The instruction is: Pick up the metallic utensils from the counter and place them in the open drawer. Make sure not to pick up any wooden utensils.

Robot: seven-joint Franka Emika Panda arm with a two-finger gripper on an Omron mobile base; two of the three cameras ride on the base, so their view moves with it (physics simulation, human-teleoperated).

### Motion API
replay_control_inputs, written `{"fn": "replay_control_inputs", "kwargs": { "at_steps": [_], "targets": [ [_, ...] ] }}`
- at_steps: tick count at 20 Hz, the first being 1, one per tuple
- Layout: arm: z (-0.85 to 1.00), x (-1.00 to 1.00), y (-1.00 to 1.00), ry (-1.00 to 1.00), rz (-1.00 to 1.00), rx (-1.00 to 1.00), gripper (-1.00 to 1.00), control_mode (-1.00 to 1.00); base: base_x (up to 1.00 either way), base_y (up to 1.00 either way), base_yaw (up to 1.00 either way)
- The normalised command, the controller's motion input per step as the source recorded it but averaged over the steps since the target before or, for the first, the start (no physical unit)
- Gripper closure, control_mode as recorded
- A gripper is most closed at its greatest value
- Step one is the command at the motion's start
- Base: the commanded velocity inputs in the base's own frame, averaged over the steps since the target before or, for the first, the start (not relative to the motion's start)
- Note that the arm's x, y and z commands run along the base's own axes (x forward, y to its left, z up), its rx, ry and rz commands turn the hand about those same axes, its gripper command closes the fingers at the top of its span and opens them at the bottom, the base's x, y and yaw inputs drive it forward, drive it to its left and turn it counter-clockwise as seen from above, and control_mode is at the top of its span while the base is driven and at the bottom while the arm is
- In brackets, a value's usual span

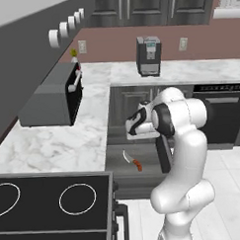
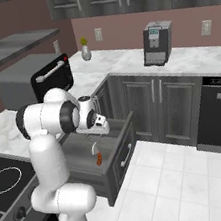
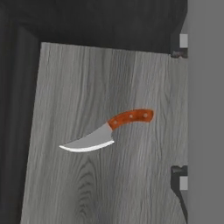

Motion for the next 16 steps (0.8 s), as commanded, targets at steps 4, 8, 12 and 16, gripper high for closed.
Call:
{"fn": "replay_control_inputs", "kwargs": {
  "at_steps": [4, 8, 12, 16],
  "targets": [
    [1.0, 0.01, -0.25, 0.0, -0.07, 0.0, -1.0, -1.0, 0.0, 0.0, 0.0],
    [1.0, -0.39, -0.3, 0.0, -0.04, 0.0, -1.0, -1.0, 0.0, 0.0, 0.0],
    [0.99, -1.0, -0.13, -0.07, 0.0, 0.0, -1.0, -1.0, 0.0, 0.0, 0.0],
    [0.92, -1.0, -0.01, -0.14, 0.0, 0.0, -1.0, -1.0, 0.0, 0.0, 0.0]
  ]
}}
